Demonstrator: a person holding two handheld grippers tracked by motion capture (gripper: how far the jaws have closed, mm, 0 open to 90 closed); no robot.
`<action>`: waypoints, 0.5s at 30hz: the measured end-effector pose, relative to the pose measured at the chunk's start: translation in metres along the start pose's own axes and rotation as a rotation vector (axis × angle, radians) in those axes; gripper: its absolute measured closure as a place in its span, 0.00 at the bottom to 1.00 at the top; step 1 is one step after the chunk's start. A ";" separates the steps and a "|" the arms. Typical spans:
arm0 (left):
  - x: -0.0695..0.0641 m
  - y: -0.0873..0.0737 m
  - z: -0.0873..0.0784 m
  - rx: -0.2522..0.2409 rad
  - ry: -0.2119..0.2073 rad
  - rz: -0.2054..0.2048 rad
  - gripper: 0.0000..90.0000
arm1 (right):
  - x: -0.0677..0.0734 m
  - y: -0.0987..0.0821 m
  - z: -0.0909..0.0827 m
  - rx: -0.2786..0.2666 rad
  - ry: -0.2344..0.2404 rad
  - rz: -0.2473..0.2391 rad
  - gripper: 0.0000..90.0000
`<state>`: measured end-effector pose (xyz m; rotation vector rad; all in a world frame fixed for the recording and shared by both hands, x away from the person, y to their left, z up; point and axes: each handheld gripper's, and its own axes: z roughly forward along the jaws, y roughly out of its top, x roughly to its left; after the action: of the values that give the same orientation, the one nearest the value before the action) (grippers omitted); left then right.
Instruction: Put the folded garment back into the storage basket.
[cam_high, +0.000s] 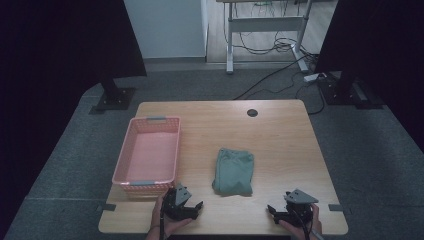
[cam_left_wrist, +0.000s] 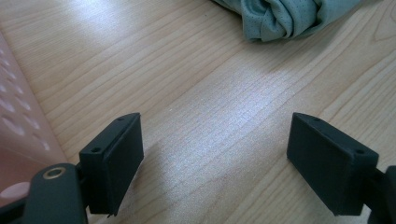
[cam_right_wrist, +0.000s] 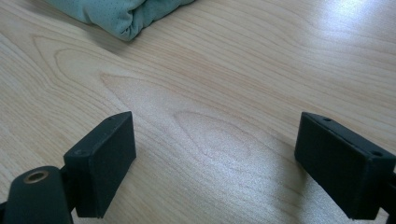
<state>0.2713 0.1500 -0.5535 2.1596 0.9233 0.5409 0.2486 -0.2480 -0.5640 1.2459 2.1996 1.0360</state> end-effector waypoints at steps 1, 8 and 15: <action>0.000 0.000 0.000 0.000 0.000 0.000 0.20 | 0.000 0.000 0.000 0.000 -0.001 0.000 0.13; -0.001 0.000 0.000 -0.003 0.009 0.010 0.20 | 0.000 0.000 0.000 -0.001 -0.002 0.002 0.13; -0.001 0.000 0.000 -0.002 0.005 0.006 0.20 | 0.000 0.000 0.000 -0.001 -0.002 0.001 0.13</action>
<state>0.2707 0.1496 -0.5535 2.1604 0.9190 0.5505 0.2485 -0.2478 -0.5641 1.2475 2.1966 1.0365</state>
